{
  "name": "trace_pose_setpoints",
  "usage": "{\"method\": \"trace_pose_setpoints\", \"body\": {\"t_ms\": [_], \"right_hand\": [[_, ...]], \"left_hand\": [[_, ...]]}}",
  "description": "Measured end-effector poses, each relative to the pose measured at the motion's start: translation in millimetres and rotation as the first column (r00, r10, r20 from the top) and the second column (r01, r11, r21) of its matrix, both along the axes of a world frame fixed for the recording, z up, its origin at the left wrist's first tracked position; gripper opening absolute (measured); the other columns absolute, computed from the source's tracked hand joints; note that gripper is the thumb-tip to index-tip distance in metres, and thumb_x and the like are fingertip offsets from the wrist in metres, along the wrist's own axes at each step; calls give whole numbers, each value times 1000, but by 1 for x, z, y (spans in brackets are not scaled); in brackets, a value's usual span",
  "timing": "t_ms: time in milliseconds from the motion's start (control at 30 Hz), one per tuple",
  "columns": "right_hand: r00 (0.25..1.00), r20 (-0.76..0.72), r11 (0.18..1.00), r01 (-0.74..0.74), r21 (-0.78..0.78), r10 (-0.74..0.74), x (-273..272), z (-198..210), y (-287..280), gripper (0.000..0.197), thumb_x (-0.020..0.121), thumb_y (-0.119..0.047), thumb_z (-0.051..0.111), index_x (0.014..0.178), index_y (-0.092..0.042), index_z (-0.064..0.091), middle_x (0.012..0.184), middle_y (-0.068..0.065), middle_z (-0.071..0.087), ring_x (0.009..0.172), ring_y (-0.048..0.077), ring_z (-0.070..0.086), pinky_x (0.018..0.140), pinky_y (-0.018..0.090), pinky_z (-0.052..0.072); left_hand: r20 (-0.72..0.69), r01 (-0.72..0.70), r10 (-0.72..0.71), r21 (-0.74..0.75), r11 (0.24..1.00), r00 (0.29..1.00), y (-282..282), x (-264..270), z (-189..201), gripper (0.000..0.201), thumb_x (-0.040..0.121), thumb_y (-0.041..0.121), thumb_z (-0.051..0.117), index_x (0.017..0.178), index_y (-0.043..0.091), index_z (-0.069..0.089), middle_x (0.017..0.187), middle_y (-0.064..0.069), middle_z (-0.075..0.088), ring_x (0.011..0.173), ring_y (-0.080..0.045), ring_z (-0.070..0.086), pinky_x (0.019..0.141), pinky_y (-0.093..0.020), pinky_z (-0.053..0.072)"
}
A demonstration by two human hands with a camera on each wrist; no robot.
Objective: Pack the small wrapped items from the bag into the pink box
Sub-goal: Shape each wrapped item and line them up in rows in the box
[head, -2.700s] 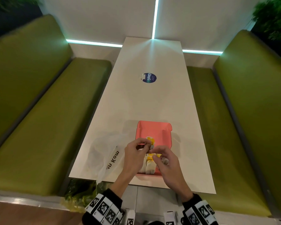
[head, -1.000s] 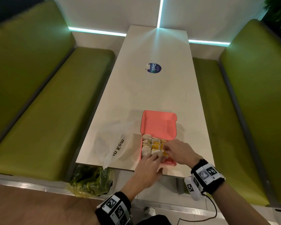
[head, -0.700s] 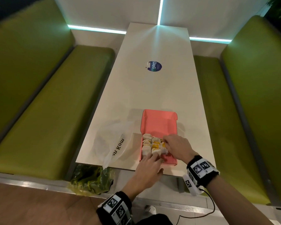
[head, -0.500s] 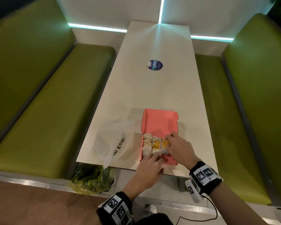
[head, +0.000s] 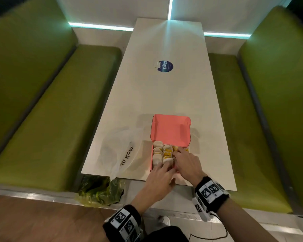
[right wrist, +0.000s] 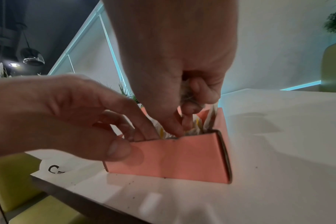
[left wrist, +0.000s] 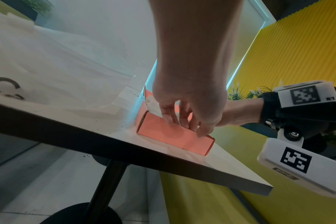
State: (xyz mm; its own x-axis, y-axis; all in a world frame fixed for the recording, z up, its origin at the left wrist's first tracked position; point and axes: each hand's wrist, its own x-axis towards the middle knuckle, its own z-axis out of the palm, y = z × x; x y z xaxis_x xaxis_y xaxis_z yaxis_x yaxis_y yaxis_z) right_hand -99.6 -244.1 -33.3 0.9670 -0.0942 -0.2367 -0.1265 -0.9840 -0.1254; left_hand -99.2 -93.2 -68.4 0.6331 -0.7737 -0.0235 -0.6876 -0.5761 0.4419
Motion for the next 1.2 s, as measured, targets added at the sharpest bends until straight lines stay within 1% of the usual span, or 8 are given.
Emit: {"method": "trace_pose_setpoints", "body": {"t_ms": [200, 333, 433, 533, 600, 967, 1067, 1200], "right_hand": [[977, 115, 955, 144, 258, -179, -4, 5, -4, 14, 98, -30, 51, 103, -22, 61, 108, -5, 57, 89, 19, 61, 70, 33, 45], [842, 13, 360, 217, 907, -540, -10, 22, 1, 22, 105, -28, 44, 98, -21, 63, 92, 1, 63, 72, 10, 55, 65, 26, 49], [803, -181, 19, 233, 972, -568, -9, 34, 8, 29, 100, -38, 40, 118, -23, 58, 103, 11, 62, 76, 15, 56, 57, 27, 46], [783, -292, -209, 210, 955, -549, -6, 39, 14, 64, 88, -66, 42, 129, -18, 53, 100, 6, 64, 80, 15, 63, 75, 36, 46], [775, -333, -294, 198, 935, -537, -5, 43, 17, 58, 97, -58, 32, 132, -16, 52, 112, 10, 62, 87, 19, 67, 82, 39, 50], [820, -343, -325, 204, 923, -459, -3, 44, 22, 31, 108, -32, 32, 129, -26, 53, 86, 7, 69, 89, 20, 66, 80, 34, 55], [861, -259, -151, 214, 965, -438, -8, 44, 18, 30, 107, -30, 35, 130, -30, 53, 121, 3, 67, 111, 21, 66, 92, 40, 56], [899, 33, 210, 65, 976, -437, -18, 52, 2, 33, 102, -9, 43, 123, -25, 62, 119, -12, 64, 114, 14, 61, 91, 38, 55]], "left_hand": [[-60, -49, 44, -87, 995, 997, 2, 2, 8, 38, 89, 22, 64, 126, 16, 57, 133, -4, 52, 112, -28, 52, 96, -40, 48], [-207, -238, 178, -320, 917, 962, 0, 11, 26, 33, 92, 27, 59, 124, 18, 57, 122, 0, 54, 107, -20, 54, 88, -39, 51], [-297, -312, 187, -459, 832, 936, -7, 16, 42, 35, 95, 33, 57, 129, 25, 55, 117, 8, 51, 106, -13, 53, 85, -34, 53], [-351, -338, 183, -457, 823, 919, -14, 23, 49, 36, 92, 38, 59, 126, 27, 57, 113, 14, 49, 107, -12, 53, 92, -36, 50], [-351, -348, 201, -431, 832, 915, -15, 28, 48, 35, 89, 45, 58, 118, 26, 58, 108, 17, 45, 107, -15, 53, 93, -39, 50], [-418, -377, 184, -446, 811, 890, -8, 37, 50, 15, 93, 27, 59, 107, 30, 62, 105, 9, 53, 103, -13, 55, 85, -29, 49], [-585, -499, 177, -451, 740, 792, -5, 41, 60, 2, 96, 19, 62, 95, 21, 62, 92, 6, 63, 90, -9, 60, 76, -22, 46], [-801, -596, 19, -429, 679, 598, 4, 50, 74, 12, 98, 11, 59, 106, 2, 61, 84, -1, 66, 78, -12, 62, 66, -22, 51]]}}
